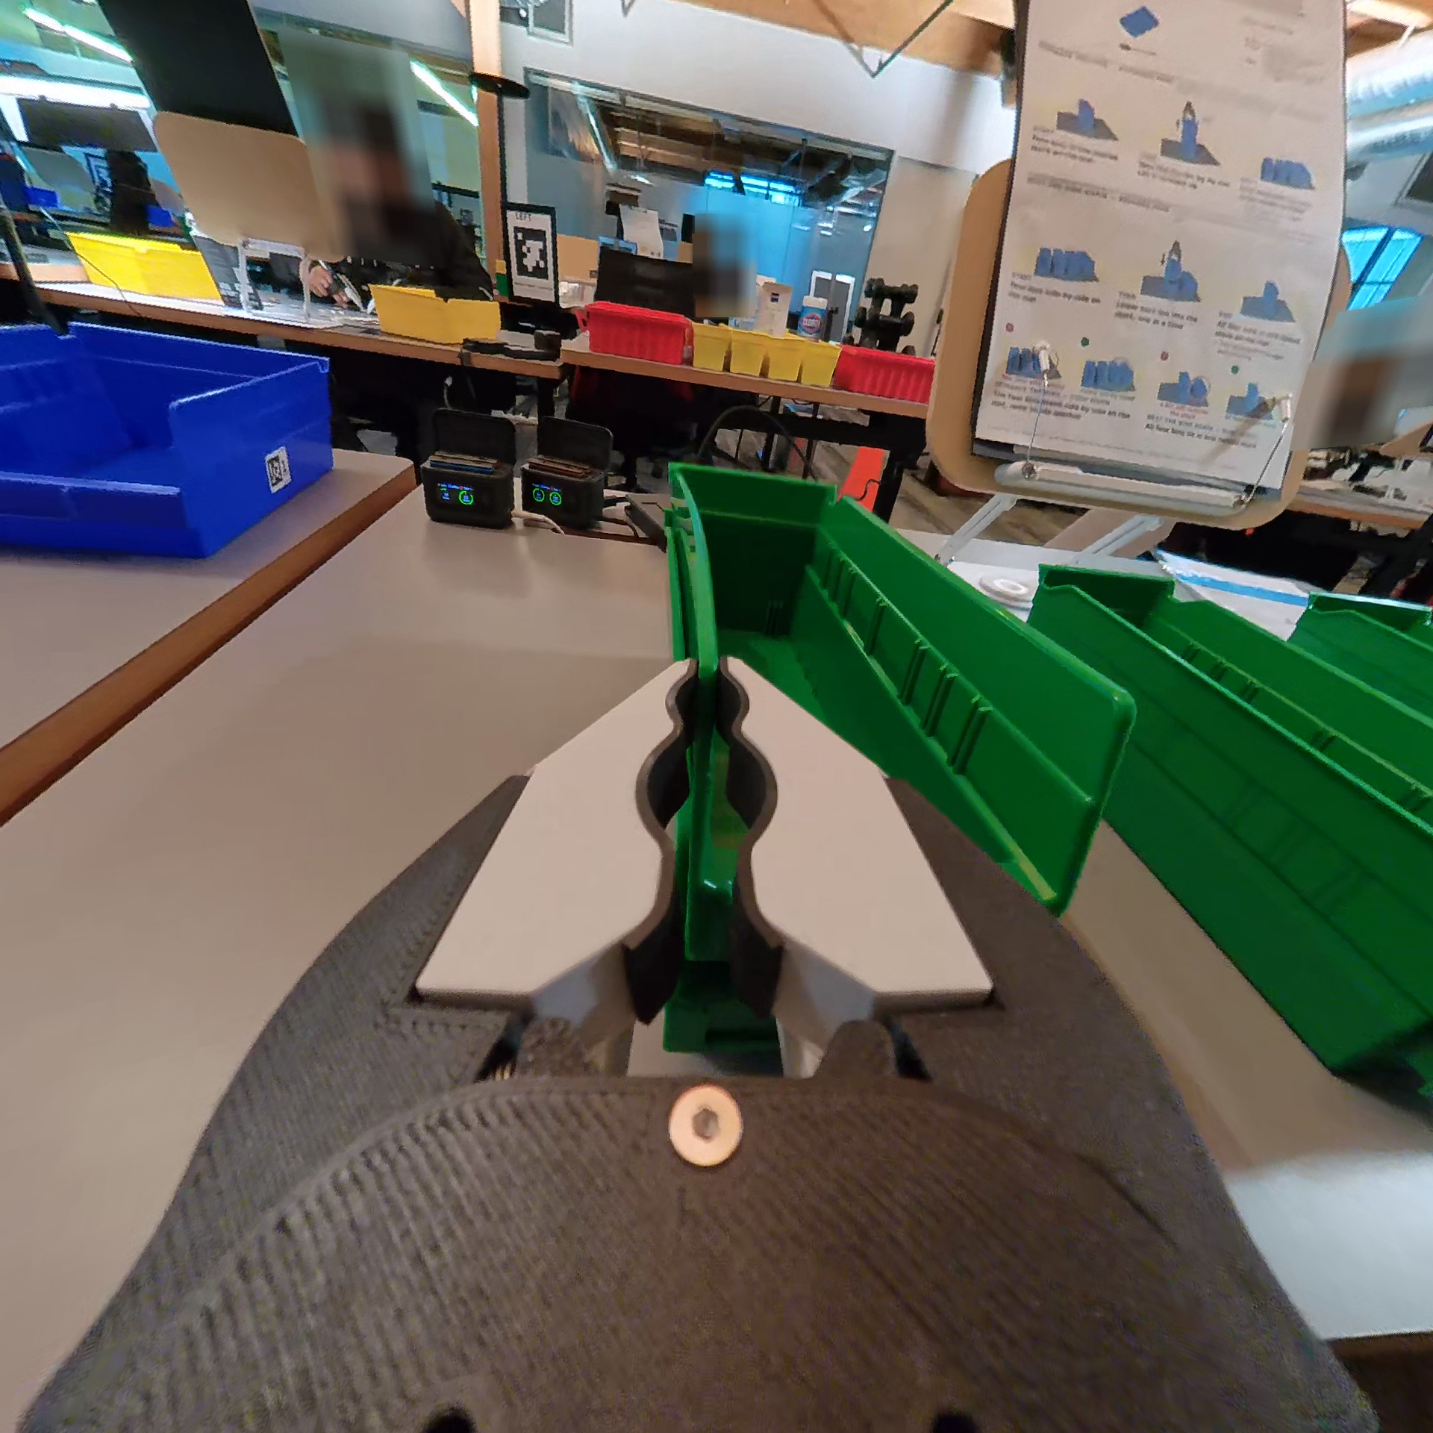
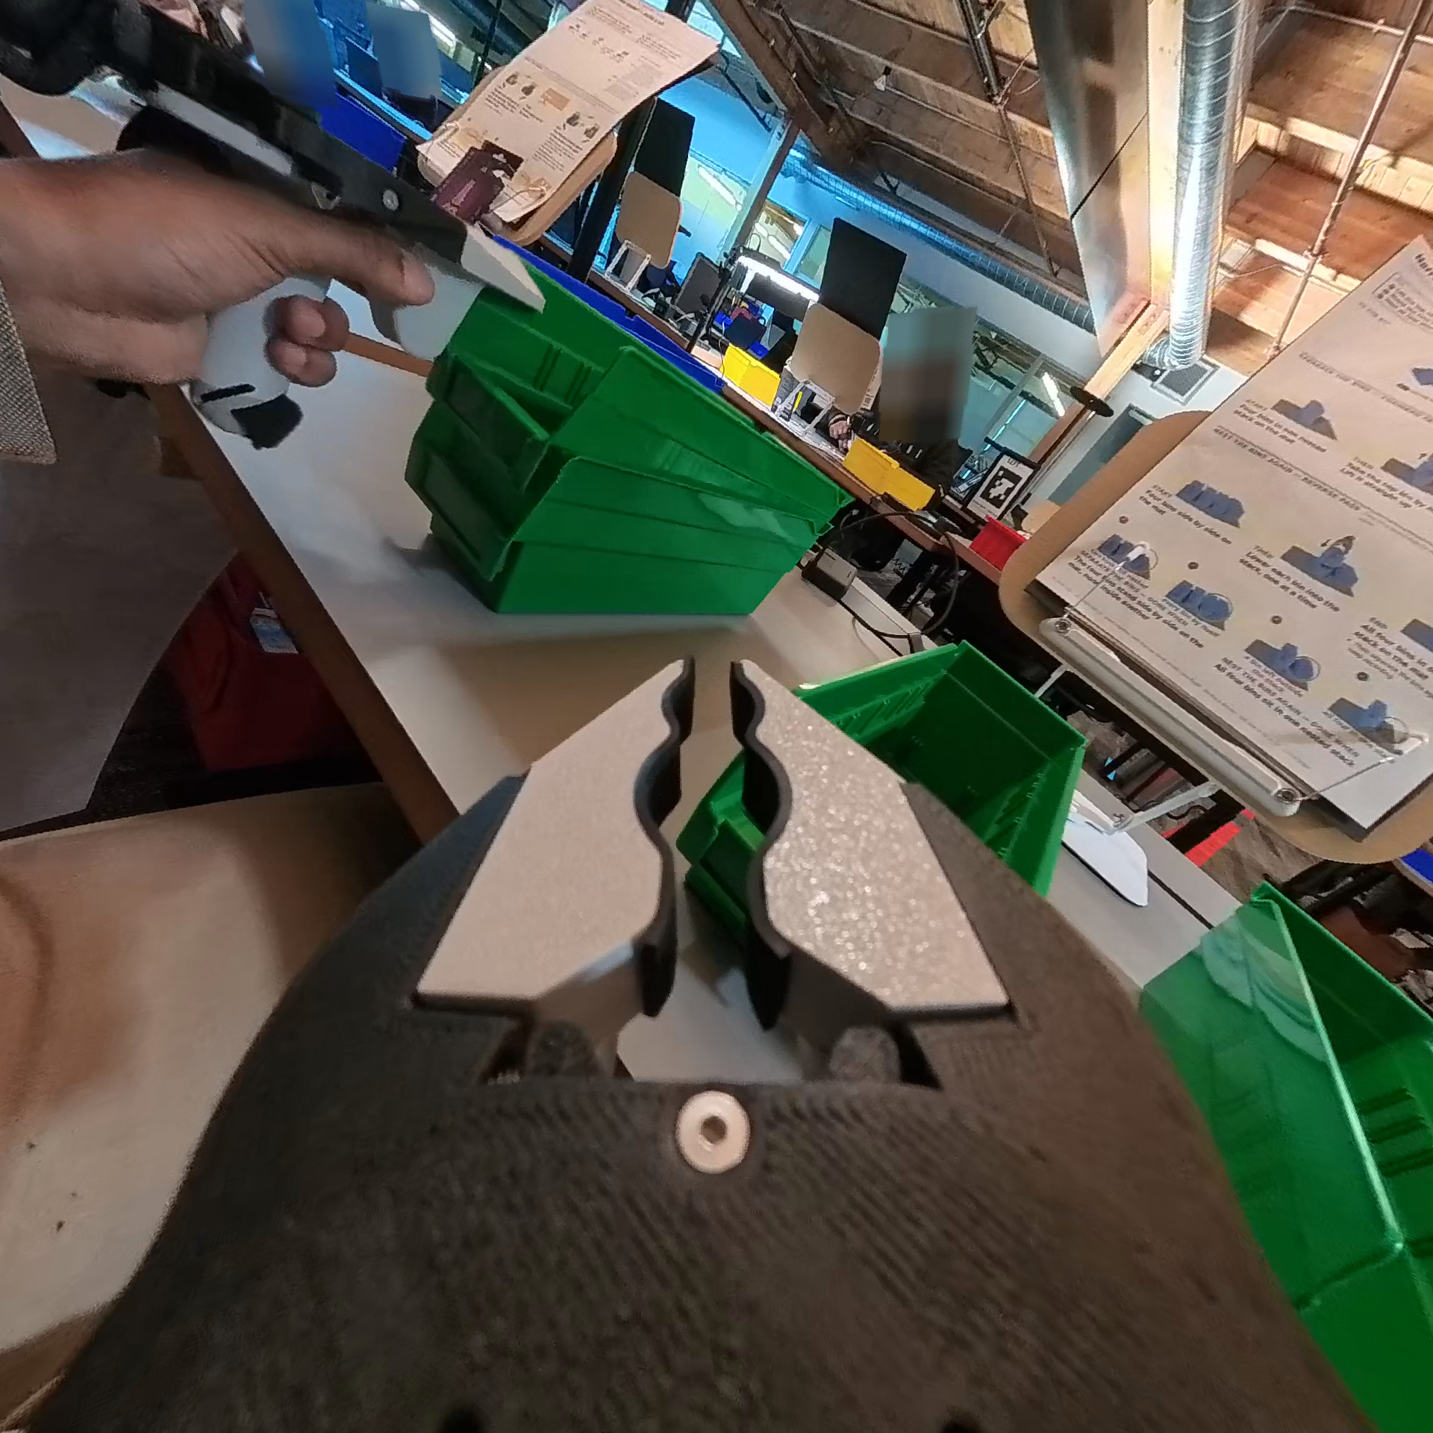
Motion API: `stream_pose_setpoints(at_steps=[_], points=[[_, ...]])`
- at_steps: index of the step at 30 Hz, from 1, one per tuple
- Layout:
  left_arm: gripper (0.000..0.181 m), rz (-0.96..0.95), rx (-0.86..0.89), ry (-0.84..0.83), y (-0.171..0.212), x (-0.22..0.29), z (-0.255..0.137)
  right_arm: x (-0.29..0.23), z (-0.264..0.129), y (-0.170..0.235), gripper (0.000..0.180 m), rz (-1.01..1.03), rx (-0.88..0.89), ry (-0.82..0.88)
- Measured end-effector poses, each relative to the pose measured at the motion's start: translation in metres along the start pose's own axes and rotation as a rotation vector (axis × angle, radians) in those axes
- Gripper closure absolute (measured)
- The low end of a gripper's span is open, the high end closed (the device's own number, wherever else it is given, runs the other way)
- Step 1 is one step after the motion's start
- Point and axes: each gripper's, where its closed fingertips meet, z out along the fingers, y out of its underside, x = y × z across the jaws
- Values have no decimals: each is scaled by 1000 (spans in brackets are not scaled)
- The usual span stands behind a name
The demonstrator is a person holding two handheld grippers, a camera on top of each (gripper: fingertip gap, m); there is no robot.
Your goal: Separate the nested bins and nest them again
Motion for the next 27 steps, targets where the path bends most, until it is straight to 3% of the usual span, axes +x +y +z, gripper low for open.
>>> stream_pose_setpoints(at_steps=[12,18,21,23,27], points=[[180,-14,53,25,-1,-1,-2,0,0,2,172,3,-4,-3],[168,6,-55,39,17,1,5,-1,0,1,171,2,-3,-7],[170,-1,-55,52,17,2,6,-1,0,2,171,4,-5,-10],[181,11,-51,24,16,-3,6,-2,1,3,170,5,-8,-13],[181,17,-53,28,13,-3,8,-3,1,4,170,1,-11,-15]])
